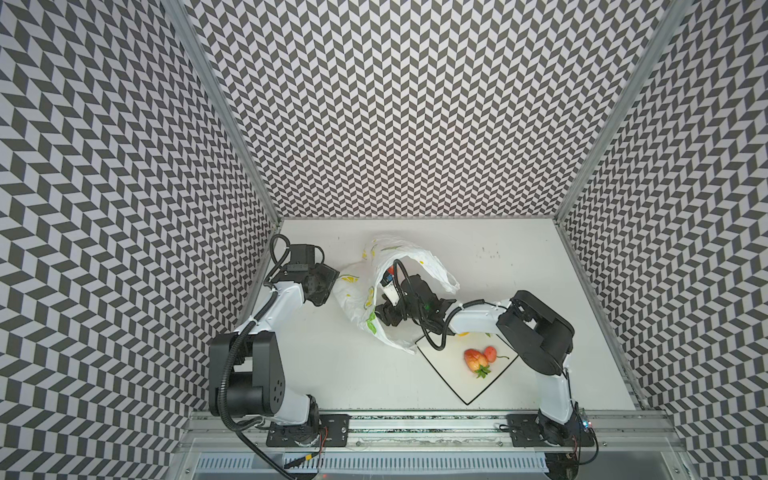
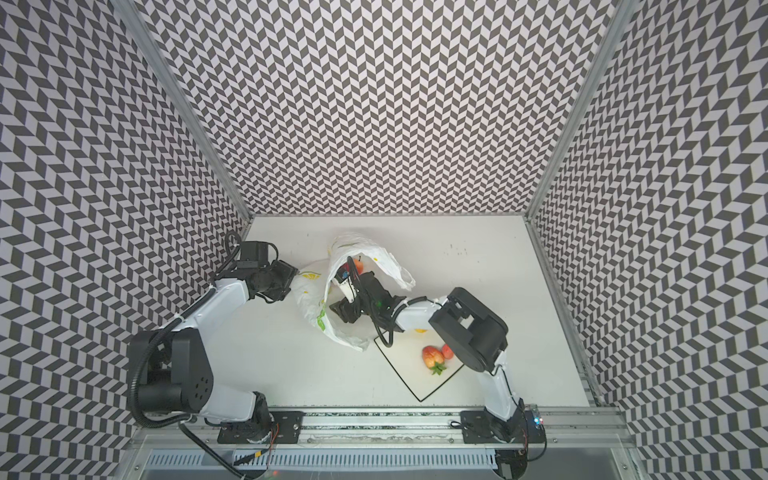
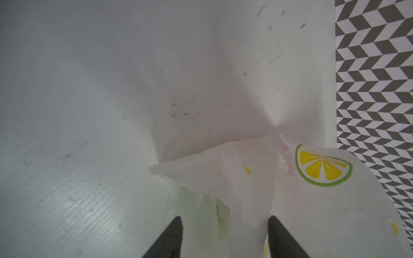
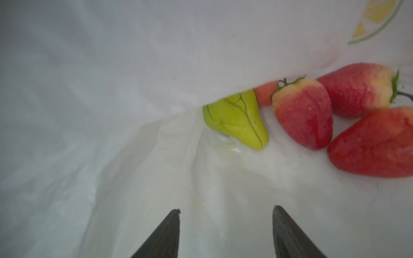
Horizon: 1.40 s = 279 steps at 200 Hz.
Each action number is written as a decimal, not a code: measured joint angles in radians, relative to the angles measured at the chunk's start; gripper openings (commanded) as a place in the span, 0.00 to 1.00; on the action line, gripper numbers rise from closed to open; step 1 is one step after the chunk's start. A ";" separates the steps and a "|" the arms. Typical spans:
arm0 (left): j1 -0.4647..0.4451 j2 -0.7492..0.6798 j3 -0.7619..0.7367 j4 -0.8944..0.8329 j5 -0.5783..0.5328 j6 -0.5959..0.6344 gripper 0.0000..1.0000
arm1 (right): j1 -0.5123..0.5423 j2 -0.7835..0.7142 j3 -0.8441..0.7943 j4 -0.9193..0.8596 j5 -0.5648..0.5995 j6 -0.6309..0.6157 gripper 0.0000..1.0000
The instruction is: Take the fake fruits out of the plastic bag
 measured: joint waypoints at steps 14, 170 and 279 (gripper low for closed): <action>0.000 0.014 0.000 0.018 0.003 0.003 0.27 | -0.001 -0.024 -0.026 -0.016 0.004 0.051 0.61; -0.134 -0.256 0.026 0.080 -0.053 0.268 0.04 | -0.071 -0.097 -0.056 -0.157 0.141 0.556 0.67; -0.119 -0.227 0.114 -0.067 -0.216 0.367 0.85 | -0.074 -0.090 0.012 -0.196 0.098 0.563 0.69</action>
